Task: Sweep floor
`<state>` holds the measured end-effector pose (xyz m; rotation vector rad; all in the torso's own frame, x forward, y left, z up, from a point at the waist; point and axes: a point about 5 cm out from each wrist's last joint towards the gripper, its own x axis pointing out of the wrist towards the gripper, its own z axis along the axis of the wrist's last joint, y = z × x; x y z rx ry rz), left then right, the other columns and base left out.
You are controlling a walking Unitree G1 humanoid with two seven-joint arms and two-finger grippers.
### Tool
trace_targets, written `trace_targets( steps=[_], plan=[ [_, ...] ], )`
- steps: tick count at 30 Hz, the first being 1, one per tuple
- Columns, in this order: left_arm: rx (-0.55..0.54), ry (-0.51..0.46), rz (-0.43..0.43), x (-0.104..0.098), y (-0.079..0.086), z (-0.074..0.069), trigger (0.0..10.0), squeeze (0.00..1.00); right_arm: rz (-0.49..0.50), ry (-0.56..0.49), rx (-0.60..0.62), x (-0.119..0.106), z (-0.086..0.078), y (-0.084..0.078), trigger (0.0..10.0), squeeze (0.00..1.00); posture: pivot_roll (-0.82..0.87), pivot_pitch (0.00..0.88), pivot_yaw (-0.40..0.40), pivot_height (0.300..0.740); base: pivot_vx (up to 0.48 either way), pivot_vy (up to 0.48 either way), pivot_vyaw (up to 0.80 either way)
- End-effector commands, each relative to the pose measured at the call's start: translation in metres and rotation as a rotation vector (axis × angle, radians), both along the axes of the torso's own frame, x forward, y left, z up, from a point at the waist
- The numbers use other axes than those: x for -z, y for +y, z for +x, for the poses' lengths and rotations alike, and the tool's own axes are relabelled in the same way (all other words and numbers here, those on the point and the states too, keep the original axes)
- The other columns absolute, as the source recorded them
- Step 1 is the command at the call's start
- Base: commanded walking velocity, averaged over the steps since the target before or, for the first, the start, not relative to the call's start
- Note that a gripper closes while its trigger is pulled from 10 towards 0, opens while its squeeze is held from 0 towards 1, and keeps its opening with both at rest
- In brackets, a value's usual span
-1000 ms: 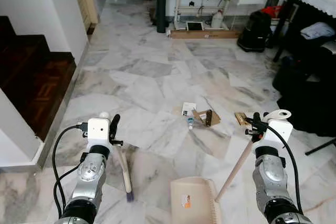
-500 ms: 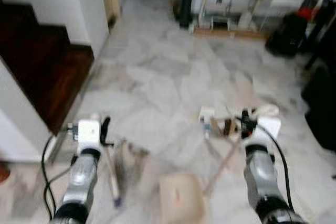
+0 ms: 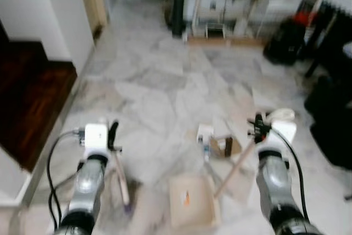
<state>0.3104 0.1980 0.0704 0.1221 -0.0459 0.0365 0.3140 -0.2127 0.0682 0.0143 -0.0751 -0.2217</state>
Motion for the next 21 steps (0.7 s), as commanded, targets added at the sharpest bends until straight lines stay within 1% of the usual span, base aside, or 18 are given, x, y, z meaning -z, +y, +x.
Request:
trace_targets(
  steps=[1, 14, 15, 21],
  plan=[
    [0.042, -0.042, -0.009, -0.0085, -0.0136, 0.0056, 10.0, 0.00, -0.019, -0.017, 0.015, -0.0059, 0.0017, -0.0069, 10.0, 0.00, -0.02, 0.000, -0.044, 0.740, 0.480, 0.000, 0.00],
    [0.053, -0.053, -0.010, -0.0116, -0.0161, 0.0082, 10.0, 0.00, -0.014, -0.018, 0.018, -0.0057, 0.0016, -0.0063, 10.0, 0.00, -0.02, 0.000, -0.040, 0.740, 0.466, 0.000, 0.00],
    [0.054, -0.053, -0.010, -0.0117, -0.0164, 0.0082, 10.0, 0.00, -0.013, -0.018, 0.018, -0.0056, 0.0016, -0.0062, 10.0, 0.00, -0.02, 0.000, -0.040, 0.740, 0.307, 0.000, 0.00],
    [0.049, -0.054, -0.025, -0.0113, -0.0168, 0.0080, 10.0, 0.00, -0.011, -0.018, 0.013, -0.0058, 0.0025, -0.0043, 10.0, 0.00, -0.02, 0.000, -0.040, 0.740, 0.000, 0.000, 0.00]
  ],
)
